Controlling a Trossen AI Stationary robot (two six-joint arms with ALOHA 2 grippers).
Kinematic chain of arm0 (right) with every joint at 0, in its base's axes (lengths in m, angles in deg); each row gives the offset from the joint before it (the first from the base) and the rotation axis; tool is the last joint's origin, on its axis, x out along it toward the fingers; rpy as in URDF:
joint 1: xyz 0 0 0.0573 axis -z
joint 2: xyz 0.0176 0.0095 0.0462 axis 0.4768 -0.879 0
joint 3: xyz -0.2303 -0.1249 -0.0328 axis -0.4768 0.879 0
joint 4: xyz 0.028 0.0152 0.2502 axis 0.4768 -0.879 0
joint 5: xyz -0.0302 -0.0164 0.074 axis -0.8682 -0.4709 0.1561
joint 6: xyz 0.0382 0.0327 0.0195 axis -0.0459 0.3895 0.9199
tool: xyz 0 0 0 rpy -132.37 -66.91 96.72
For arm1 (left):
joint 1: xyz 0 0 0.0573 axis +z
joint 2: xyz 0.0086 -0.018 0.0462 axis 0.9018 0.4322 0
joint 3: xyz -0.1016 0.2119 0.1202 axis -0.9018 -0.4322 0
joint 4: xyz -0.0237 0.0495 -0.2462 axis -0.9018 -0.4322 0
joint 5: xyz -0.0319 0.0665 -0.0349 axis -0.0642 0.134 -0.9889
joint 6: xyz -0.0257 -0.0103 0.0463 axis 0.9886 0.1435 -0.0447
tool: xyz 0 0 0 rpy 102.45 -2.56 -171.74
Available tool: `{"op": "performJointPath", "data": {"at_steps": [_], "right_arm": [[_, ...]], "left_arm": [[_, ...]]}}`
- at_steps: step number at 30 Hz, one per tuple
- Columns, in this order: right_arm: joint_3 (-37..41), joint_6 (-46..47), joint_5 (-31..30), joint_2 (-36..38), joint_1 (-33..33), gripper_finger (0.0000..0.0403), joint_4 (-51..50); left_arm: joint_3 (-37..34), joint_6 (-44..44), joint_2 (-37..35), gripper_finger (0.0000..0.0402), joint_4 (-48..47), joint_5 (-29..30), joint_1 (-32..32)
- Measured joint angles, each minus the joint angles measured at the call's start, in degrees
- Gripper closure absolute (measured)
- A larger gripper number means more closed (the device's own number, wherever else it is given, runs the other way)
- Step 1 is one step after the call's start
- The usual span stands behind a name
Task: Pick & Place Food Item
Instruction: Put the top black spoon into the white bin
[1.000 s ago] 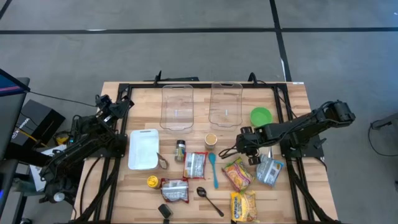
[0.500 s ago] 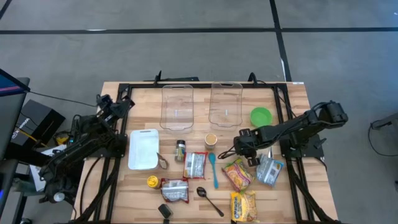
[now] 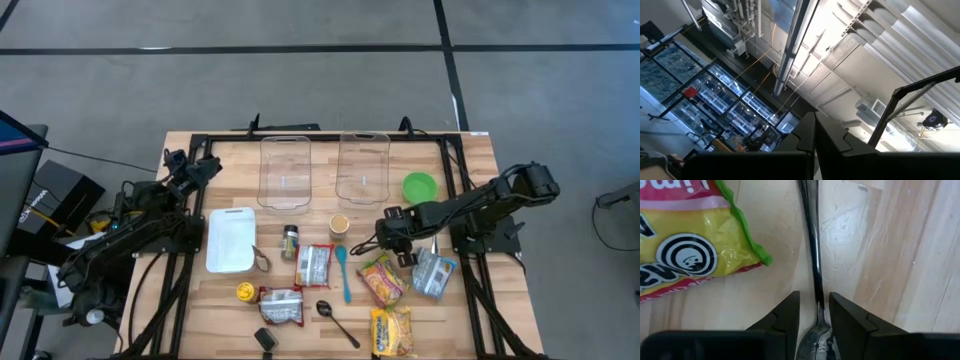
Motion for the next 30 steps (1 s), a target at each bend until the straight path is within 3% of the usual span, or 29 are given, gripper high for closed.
{"op": "performJointPath", "data": {"at_steps": [14, 30], "right_arm": [[0.0, 0.1, -0.1, 0.0, 0.0, 0.0392, 0.8], [-4.0, 0.1, 0.0, 0.4, 0.0, 0.0398, -4.0]], "left_arm": [[0.0, 0.0, 0.0, 0.0402, 0.0, -0.1, 0.0], [0.0, 0.0, 0.0, 0.0402, 0.0, -0.1, 0.0]]}}
